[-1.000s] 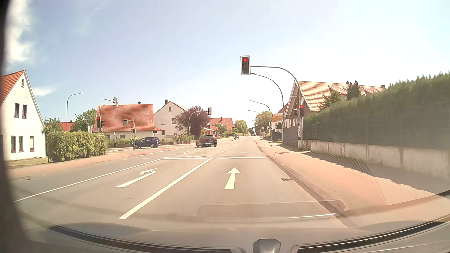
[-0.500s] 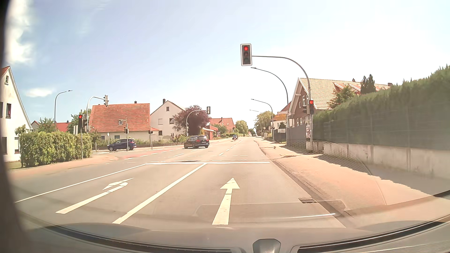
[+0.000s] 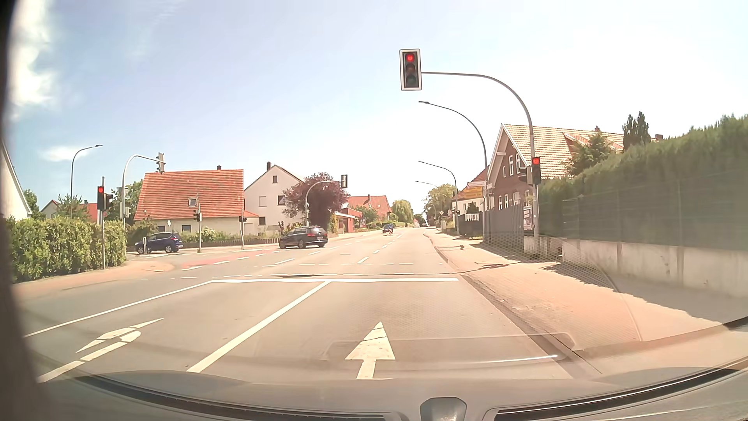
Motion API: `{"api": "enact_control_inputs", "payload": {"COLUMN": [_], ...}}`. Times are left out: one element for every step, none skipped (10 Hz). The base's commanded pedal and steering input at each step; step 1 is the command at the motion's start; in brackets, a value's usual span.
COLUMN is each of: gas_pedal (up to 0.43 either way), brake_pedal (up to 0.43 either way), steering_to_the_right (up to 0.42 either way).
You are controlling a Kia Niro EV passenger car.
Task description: Follow the waypoints while adhering to traffic rules and regulations
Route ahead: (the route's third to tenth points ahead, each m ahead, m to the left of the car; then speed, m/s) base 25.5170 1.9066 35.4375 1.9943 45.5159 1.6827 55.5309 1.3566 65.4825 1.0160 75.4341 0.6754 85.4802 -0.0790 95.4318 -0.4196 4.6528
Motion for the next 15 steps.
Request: {"api": "enact_control_inputs", "payload": {"gas_pedal": [0.000,0.000,0.000,0.000,0.000,0.000,0.000,0.000,0.000,0.000,0.000,0.000,0.000,0.000,0.000], "brake_pedal": [0.244,0.244,0.244,0.244,0.244,0.244,0.244,0.244,0.244,0.244,0.244,0.250,0.244,0.244,0.244], "steering_to_the_right": [-0.003,-0.003,-0.004,-0.004,-0.004,-0.004,-0.004,-0.004,-0.004,-0.004,-0.004,-0.004,-0.004,-0.005,-0.005]}}
